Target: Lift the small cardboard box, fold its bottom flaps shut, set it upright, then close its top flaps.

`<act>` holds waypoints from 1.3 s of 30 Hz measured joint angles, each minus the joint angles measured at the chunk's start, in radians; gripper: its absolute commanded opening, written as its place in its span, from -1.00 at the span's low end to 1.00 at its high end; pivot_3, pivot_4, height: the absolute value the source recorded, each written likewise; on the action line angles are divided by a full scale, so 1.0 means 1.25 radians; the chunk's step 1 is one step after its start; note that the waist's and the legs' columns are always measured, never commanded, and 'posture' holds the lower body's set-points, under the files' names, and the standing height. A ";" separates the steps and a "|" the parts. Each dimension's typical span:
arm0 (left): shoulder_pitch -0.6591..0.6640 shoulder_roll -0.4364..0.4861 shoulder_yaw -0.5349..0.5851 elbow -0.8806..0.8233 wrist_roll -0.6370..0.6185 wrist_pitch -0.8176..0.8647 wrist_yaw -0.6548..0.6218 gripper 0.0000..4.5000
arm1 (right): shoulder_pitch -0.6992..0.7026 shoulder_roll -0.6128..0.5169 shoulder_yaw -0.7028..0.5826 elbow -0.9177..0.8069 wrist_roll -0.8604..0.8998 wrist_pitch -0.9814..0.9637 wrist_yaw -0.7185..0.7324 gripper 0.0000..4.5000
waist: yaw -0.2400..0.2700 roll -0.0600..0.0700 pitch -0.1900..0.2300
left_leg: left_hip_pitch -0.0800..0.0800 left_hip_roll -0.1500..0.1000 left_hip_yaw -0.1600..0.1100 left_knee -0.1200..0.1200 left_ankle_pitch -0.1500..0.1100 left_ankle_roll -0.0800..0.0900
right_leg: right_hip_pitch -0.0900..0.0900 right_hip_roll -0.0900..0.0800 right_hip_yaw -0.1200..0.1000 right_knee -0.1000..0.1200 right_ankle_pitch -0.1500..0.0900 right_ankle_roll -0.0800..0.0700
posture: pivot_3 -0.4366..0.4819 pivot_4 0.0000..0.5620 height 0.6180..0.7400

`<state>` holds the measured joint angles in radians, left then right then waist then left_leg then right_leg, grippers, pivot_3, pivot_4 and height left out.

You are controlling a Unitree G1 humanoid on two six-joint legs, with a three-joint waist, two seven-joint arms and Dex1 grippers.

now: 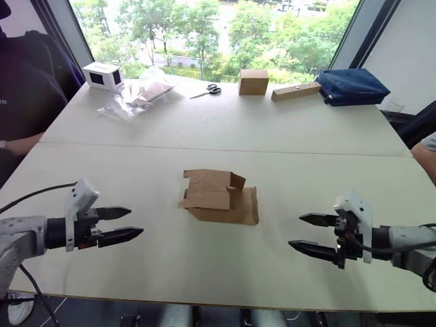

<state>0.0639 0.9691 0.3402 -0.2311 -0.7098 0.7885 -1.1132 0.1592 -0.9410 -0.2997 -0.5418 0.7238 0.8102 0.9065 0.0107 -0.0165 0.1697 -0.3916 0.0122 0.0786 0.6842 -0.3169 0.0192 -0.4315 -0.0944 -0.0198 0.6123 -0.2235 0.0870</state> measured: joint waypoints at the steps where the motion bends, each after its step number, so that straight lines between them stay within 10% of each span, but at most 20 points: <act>1: -0.003 0.001 -0.001 0.006 0.004 -0.003 0.001 1.00 | -0.002 0.000 0.000 0.001 -0.005 -0.005 -0.001 0.97 | -0.001 0.000 0.000 | 0.000 0.000 0.000 0.000 0.000 0.000 | 0.000 0.000 0.000 0.000 0.000 0.000 | -0.05 -0.47 1.00; 12: -0.343 0.066 -0.102 0.191 -0.061 0.283 -0.006 1.00 | -0.104 -0.005 -0.031 -0.037 0.030 0.022 -0.038 0.97 | 0.003 0.000 0.000 | -0.002 -0.001 -0.001 0.000 0.001 0.000 | -0.001 0.001 -0.006 0.001 0.001 0.000 | -0.05 -0.47 1.00; 16: -0.580 -0.030 -0.216 0.352 -0.076 0.421 -0.032 1.00 | -0.162 -0.020 0.015 -0.114 0.042 0.046 -0.077 0.97 | 0.002 0.000 0.000 | 0.001 -0.002 -0.001 0.002 0.001 0.001 | 0.003 0.004 -0.006 0.001 0.001 0.001 | -0.05 -0.47 1.00; 39: -0.746 -0.284 -0.411 0.657 0.021 0.443 -0.141 0.88 | -0.199 -0.002 0.012 -0.198 0.171 0.171 -0.266 0.99 | 0.001 -0.004 0.001 | -0.001 -0.001 -0.002 0.002 0.001 0.001 | 0.002 0.005 -0.006 0.002 0.001 0.002 | -0.05 -0.47 1.00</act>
<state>-0.8691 0.6136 -0.1736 0.5898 -0.6834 1.3427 -1.2888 -0.0895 -0.9431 -0.2843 -0.7893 0.9382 1.0241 0.5740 0.0119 -0.0212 0.1714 -0.3926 0.0109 0.0763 0.6869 -0.3156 0.0206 -0.4293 -0.0878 -0.0272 0.6145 -0.2218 0.0898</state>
